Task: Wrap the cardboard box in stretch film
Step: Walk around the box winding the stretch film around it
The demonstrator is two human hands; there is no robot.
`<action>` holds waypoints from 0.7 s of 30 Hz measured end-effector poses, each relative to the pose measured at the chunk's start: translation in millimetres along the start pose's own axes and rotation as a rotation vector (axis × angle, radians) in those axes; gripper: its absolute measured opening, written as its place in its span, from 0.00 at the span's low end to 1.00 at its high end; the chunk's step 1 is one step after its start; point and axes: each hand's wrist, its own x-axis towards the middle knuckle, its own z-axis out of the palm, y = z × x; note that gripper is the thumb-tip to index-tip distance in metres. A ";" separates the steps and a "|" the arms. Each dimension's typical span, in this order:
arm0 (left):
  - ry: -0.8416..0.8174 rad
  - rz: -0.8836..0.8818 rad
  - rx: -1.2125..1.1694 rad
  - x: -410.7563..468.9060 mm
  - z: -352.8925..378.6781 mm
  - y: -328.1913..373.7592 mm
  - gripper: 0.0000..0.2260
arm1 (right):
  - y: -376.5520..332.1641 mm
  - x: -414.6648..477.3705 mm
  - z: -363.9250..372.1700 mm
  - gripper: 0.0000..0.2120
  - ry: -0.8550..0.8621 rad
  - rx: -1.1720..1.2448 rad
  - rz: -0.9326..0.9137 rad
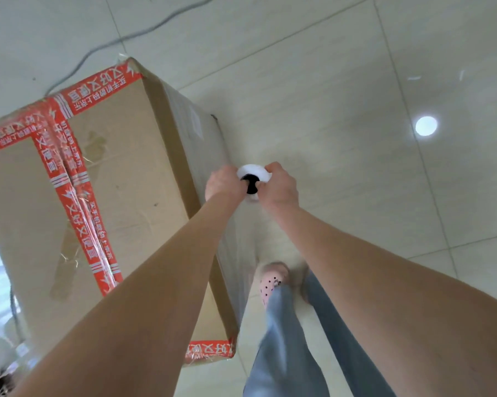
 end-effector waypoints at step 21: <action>0.109 0.160 0.019 0.7 -20.8 8.9 0.09 | -22.9 10.1 -1.0 0.14 0.140 -0.339 -0.063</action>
